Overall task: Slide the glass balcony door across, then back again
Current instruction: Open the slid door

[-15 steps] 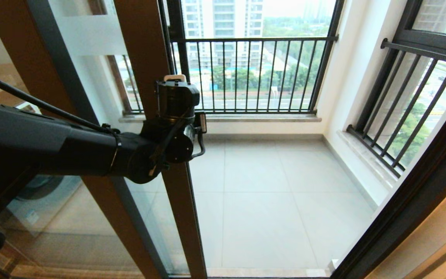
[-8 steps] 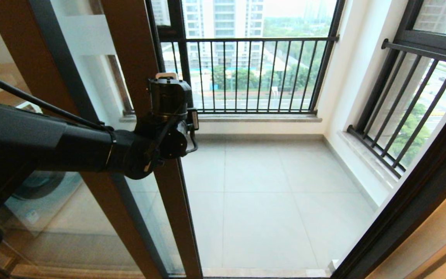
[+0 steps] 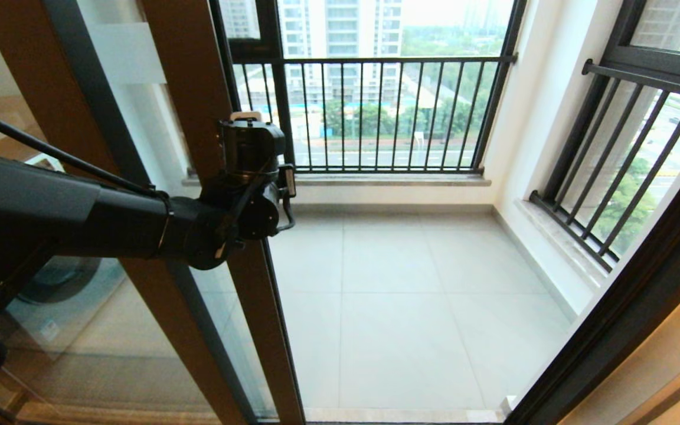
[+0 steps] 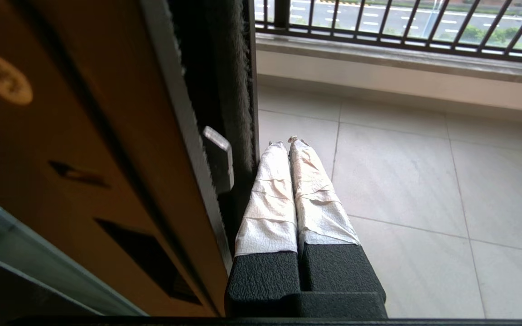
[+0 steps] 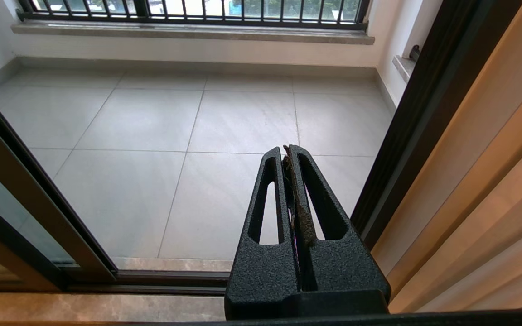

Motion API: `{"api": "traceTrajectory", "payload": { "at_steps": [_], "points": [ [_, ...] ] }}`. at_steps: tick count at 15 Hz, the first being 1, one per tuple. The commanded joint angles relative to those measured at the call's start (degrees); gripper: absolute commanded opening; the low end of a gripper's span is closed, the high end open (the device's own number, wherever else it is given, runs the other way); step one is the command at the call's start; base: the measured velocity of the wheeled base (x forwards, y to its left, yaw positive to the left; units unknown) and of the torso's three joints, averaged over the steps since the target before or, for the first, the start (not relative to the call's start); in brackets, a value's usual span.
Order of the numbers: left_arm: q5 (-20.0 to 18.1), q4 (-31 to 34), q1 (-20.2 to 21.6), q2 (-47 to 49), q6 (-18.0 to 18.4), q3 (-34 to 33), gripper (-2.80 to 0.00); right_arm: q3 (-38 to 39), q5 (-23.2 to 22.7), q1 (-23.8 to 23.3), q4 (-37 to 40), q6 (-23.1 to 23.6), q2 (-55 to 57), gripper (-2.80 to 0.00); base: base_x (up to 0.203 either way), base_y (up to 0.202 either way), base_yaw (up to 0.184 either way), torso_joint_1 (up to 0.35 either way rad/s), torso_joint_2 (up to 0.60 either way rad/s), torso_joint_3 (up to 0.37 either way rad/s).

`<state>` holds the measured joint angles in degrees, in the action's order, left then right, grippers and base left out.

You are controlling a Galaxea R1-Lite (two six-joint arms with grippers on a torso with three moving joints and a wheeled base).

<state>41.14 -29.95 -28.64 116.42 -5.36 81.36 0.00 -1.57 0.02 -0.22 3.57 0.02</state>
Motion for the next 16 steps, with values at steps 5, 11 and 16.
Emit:
{"api": "traceTrajectory", "payload": {
  "at_steps": [5, 11, 16],
  "points": [
    [0.25, -0.19, 1.56, 0.47, -0.08, 0.73, -2.80, 0.00, -0.05, 0.00, -0.04, 0.03, -0.02, -2.80, 0.000, 0.000, 0.000, 0.000, 0.00, 0.000],
    [0.17, -0.11, 2.45, 0.47, 0.09, 0.99, -2.80, 0.00, -0.10, -0.02, -0.04, 0.03, -0.02, -2.80, 0.000, 0.000, 0.000, 0.000, 0.00, 0.000],
    [0.17, -0.11, 3.57, 0.91, 0.09, 1.16, -2.80, 0.00, -0.01, 0.06, -0.04, 0.03, -0.02, -2.80, 0.000, 0.000, 0.000, 0.000, 0.00, 0.000]
  ]
}}
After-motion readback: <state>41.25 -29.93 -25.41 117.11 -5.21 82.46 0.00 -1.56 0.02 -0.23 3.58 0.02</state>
